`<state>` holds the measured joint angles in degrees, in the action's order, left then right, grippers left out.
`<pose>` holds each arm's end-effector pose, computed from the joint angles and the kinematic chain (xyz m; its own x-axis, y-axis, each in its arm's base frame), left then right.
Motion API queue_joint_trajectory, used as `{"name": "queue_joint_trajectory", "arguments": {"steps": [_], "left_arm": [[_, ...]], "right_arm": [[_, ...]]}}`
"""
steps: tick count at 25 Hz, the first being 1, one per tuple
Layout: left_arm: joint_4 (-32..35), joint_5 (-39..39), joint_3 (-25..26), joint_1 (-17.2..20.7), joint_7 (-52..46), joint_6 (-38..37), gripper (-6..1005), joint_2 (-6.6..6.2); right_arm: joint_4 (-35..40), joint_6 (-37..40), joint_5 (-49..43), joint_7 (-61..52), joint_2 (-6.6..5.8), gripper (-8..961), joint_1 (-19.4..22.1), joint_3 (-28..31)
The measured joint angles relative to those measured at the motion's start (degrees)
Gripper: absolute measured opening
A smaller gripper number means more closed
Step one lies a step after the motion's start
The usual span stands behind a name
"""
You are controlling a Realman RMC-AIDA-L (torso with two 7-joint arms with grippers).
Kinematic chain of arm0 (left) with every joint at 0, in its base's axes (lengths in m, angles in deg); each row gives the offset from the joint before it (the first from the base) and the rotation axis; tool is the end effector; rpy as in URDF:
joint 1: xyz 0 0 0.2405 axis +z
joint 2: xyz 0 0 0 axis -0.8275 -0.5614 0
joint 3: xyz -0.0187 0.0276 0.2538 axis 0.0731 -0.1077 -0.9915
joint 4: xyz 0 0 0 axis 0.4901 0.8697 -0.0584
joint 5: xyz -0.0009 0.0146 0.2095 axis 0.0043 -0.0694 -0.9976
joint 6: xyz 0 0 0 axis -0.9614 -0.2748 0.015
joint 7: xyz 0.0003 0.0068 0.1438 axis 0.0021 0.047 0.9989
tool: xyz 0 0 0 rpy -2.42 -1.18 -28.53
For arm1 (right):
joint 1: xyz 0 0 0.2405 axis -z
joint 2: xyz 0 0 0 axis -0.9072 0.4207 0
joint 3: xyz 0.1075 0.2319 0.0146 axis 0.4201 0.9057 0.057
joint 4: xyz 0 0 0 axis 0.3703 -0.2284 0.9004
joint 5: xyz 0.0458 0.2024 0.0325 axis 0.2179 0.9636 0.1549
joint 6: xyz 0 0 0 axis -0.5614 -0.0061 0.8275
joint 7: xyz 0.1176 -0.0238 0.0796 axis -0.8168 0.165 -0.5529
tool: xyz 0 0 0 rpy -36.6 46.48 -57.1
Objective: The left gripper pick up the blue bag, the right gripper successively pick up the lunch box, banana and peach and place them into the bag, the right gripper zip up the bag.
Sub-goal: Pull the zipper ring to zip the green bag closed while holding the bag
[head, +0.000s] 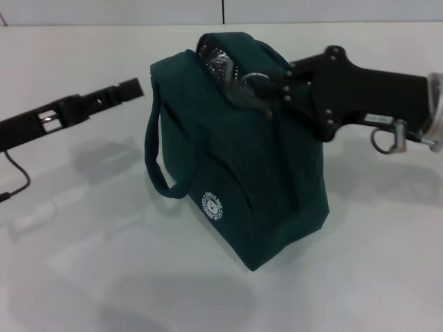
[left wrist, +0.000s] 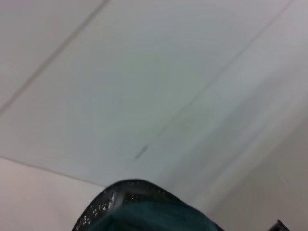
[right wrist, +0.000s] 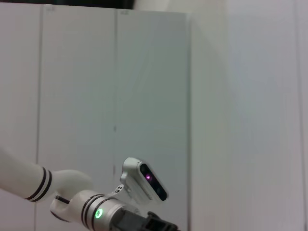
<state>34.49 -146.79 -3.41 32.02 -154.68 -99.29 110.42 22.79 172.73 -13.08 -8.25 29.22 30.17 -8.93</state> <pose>-0.2748 0.3029 0.0547 0.2522 0.6309 0.7338 0.7597 -0.5988 0.2537 0.1525 0.3464 -0.0090 0.6754 0.1058 -0.7298 -0.0361 -0.9837 -0.1761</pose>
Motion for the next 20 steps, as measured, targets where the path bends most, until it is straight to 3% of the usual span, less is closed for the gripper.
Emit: {"name": "queue_joint_trajectory", "arguments": {"steps": [10,20], "left_arm": [[0.4,0.2,5.5,2.1,0.6,0.0,701,-0.91],[0.5,0.3,5.9,3.5,0.8,0.8,700,-1.62]], "right_arm": [[0.2,-6.2,4.0,0.8,0.23,16,-7.5,-7.6],[-0.4,-13.0,13.5,4.8,0.23,16,-8.6,-20.4]]}}
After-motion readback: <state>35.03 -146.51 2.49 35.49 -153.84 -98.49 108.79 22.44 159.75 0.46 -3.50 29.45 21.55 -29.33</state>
